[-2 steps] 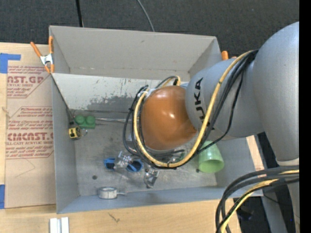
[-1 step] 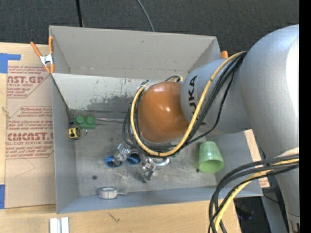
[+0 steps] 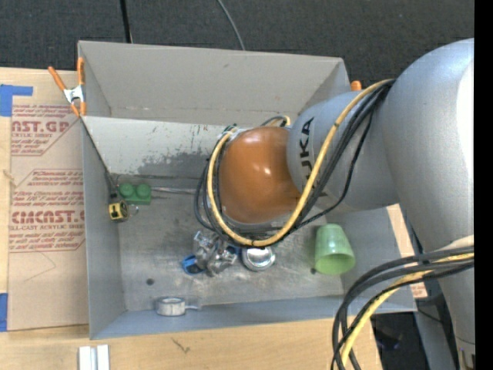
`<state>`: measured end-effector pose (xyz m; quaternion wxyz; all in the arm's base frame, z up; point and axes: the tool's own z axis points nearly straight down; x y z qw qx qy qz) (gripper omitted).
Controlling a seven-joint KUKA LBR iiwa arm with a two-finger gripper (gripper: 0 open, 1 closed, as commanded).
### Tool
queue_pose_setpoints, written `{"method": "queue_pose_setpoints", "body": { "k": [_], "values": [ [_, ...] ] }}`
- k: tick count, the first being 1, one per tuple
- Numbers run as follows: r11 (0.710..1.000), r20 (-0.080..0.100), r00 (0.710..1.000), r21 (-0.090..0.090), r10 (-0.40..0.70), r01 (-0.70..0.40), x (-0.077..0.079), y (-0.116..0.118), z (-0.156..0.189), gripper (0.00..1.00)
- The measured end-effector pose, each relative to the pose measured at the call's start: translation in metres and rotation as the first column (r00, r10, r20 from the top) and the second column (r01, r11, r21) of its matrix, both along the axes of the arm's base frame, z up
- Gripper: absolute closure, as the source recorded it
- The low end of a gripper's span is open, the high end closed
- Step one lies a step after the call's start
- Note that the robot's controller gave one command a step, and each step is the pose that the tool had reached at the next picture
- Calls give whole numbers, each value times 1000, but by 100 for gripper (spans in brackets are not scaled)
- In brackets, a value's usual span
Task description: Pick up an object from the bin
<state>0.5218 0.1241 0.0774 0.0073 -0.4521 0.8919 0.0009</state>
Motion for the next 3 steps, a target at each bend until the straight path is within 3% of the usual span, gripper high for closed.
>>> {"method": "queue_pose_setpoints", "body": {
  "k": [1, 2, 3],
  "values": [
    [999, -7, 999, -3, -45, 45, -12, 24, 45, 100],
    [981, -9, 980, -4, -196, 196, -7, 21, 95, 100],
    [990, -3, 990, -4, -143, 143, -10, 18, 166, 100]
  ]
}}
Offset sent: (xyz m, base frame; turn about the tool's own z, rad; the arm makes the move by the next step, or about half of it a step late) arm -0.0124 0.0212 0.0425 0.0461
